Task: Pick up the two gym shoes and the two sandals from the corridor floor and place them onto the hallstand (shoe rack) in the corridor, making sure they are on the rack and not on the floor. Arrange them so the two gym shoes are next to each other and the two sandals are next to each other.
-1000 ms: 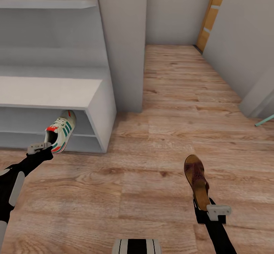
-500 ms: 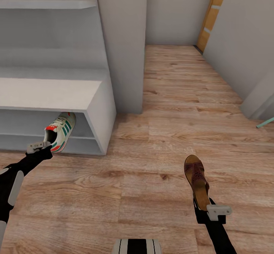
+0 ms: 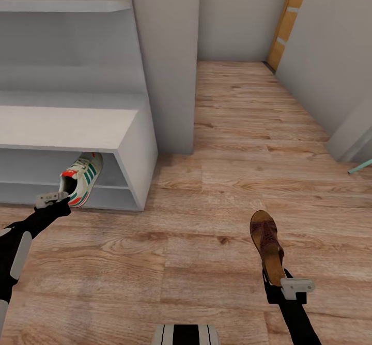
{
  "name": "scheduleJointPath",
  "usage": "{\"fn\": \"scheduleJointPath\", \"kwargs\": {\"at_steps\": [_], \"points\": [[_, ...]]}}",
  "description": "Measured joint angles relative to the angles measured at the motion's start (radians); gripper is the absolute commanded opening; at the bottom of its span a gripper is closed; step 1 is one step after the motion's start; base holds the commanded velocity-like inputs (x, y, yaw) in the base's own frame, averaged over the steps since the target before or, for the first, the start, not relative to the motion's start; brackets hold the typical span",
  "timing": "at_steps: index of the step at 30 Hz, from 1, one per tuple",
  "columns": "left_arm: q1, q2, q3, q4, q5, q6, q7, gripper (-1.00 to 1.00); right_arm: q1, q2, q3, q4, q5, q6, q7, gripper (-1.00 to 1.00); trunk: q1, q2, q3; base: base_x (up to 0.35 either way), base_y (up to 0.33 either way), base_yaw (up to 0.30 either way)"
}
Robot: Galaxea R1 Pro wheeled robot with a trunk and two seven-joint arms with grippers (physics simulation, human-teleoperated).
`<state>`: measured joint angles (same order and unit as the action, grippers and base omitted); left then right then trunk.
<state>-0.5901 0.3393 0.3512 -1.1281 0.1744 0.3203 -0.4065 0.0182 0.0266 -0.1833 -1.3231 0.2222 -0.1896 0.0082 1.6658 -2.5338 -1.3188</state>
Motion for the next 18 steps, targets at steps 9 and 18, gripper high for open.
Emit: {"fn": "scheduleJointPath", "kwargs": {"at_steps": [9,18], "points": [[0.000,0.001,0.000,0.000,0.001,0.001,0.000,-1.00,0.000,0.000,0.000,0.000,0.000,0.000,0.000,-1.00,0.000,0.000,0.000,0.004,0.000,0.000],[0.000,0.000,-0.001,0.000,0.000,0.031,0.000,-1.00,0.000,0.000,0.000,0.000,0.000,0.000,0.000,-1.00,0.000,0.000,0.000,0.171,0.000,0.000]]}}
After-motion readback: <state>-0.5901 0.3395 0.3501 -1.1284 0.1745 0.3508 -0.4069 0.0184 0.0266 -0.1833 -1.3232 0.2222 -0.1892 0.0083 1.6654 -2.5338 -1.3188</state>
